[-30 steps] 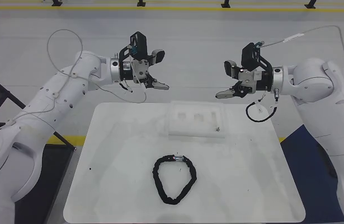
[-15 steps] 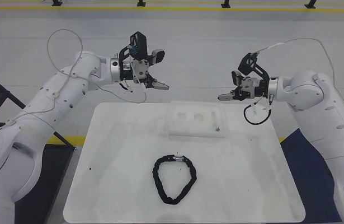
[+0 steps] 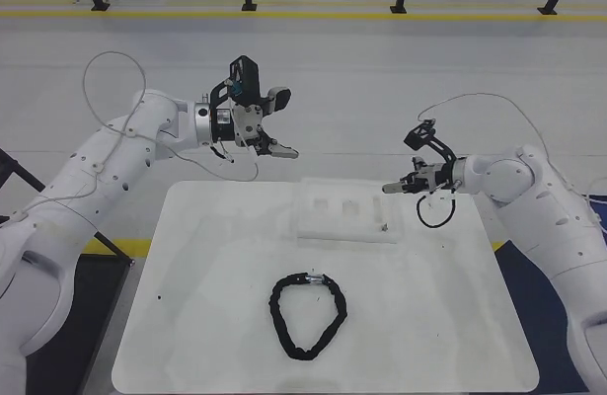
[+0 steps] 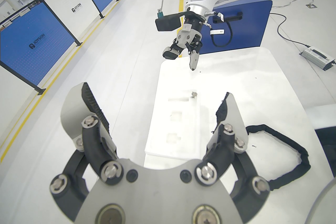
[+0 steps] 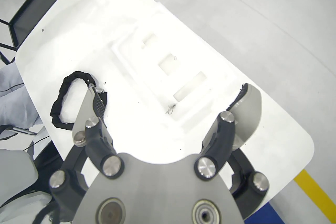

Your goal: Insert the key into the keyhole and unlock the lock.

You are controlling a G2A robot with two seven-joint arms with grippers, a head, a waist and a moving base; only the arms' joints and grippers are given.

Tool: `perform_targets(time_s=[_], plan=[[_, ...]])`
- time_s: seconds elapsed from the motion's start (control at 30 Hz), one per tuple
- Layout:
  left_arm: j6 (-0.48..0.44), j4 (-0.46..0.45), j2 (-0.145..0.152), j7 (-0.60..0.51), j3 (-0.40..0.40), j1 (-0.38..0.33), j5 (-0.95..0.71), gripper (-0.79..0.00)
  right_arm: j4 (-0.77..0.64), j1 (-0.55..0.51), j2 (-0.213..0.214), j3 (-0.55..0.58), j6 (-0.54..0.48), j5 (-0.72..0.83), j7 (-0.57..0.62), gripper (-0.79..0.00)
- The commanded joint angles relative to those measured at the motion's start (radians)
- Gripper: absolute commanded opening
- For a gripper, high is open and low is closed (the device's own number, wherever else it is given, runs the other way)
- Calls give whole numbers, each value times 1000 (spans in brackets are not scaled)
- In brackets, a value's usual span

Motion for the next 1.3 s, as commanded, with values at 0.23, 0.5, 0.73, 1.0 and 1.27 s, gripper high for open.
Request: perform_targets(time_s=[0.23, 0.5, 0.73, 1.0, 1.27], plan=[[0, 0, 0, 0, 0, 0, 0, 0, 59, 1, -44, -36, 175, 105, 90, 0], [0, 0, 0, 0, 0, 0, 0, 0, 85, -13, -91, -84, 385, 111, 106, 0], [0, 0, 0, 0, 0, 0, 0, 0, 91, -38, -130, -123, 501, 99, 84, 0], [0, 0, 0, 0, 0, 0, 0, 0, 111, -38, -145, -125, 530, 104, 72, 0], [0, 0, 0, 0, 0, 0, 0, 0, 111, -38, -145, -125, 530, 104, 72, 0]])
